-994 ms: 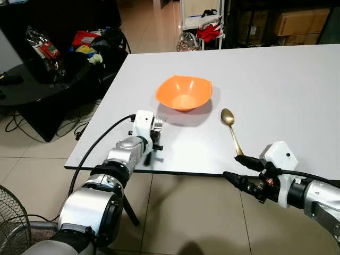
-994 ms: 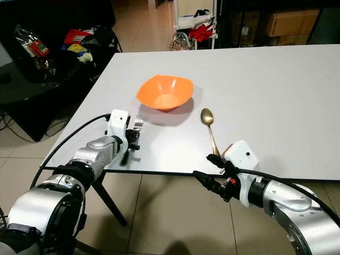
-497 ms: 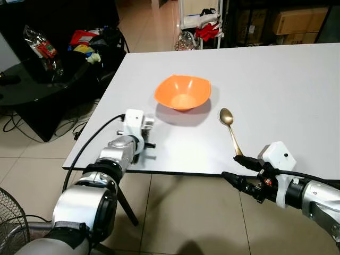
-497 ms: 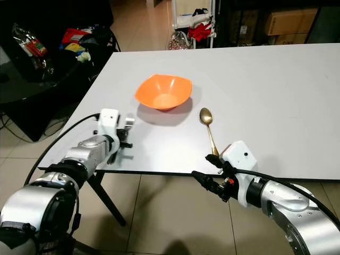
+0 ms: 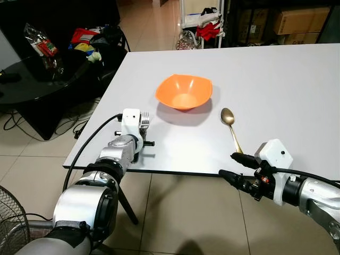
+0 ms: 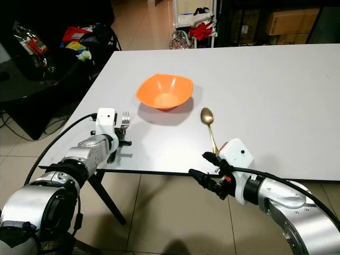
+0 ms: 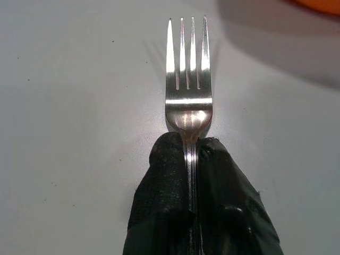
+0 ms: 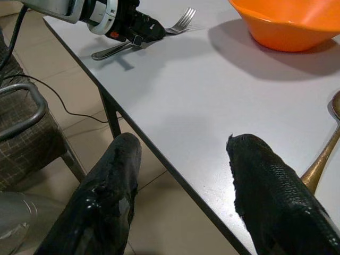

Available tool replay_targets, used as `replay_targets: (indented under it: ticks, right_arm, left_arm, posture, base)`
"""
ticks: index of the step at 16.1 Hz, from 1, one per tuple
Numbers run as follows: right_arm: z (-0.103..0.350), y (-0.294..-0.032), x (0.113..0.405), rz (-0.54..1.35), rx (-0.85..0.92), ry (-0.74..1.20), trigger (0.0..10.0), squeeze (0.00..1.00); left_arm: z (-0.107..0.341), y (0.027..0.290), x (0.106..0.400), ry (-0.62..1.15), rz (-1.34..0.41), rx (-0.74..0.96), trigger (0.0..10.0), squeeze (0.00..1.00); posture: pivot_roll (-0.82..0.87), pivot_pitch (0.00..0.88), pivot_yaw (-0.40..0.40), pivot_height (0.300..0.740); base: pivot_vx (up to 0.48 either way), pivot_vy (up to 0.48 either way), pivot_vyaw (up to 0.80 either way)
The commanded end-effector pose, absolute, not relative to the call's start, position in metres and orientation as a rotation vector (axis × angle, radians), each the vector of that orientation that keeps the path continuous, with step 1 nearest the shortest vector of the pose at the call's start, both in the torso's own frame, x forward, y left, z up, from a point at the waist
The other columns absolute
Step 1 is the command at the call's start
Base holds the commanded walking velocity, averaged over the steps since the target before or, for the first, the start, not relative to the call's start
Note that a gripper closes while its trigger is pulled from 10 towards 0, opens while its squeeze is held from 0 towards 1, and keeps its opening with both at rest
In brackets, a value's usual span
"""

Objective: Setting the table

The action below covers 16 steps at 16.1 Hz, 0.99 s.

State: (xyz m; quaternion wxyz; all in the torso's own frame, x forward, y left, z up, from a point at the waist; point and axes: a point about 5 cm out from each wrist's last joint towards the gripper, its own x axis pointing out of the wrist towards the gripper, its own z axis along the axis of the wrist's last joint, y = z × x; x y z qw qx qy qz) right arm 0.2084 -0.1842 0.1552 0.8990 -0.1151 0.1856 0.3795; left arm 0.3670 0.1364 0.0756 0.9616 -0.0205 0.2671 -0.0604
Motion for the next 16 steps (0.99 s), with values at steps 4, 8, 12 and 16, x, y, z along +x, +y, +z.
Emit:
replay_targets:
  ticks: [4, 8, 12, 16]
  right_arm:
    - [0.159, -0.18, 0.208, 0.804, -0.255, 0.351, 10.0, 0.0]
    - [0.16, -0.179, 0.209, 0.799, -0.261, 0.337, 10.0, 0.0]
    - [0.166, -0.175, 0.218, 0.703, -0.253, 0.253, 10.0, 0.0]
    - [0.162, -0.163, 0.232, 0.346, -0.227, 0.111, 10.0, 0.0]
  left_arm:
    - [0.079, 0.13, 0.369, 0.535, -0.15, -0.1, 10.0, 0.32]
    - [0.095, 0.137, 0.378, 0.463, -0.139, -0.085, 10.0, 1.0]
    - [0.155, 0.157, 0.395, 0.15, -0.149, -0.042, 10.0, 0.0]
    - [0.166, 0.162, 0.319, -0.005, -0.376, 0.006, 10.0, 0.0]
  posture:
    - [-0.15, 0.0, 0.141, 0.74]
    - [-0.14, 0.0, 0.137, 0.74]
    - [-0.1, 0.0, 0.128, 0.74]
    - [-0.04, 0.0, 0.081, 0.74]
  base:
    - [0.0, 0.0, 0.0]
    - [0.0, 0.0, 0.0]
    - [0.0, 0.0, 0.0]
    - [0.0, 0.0, 0.0]
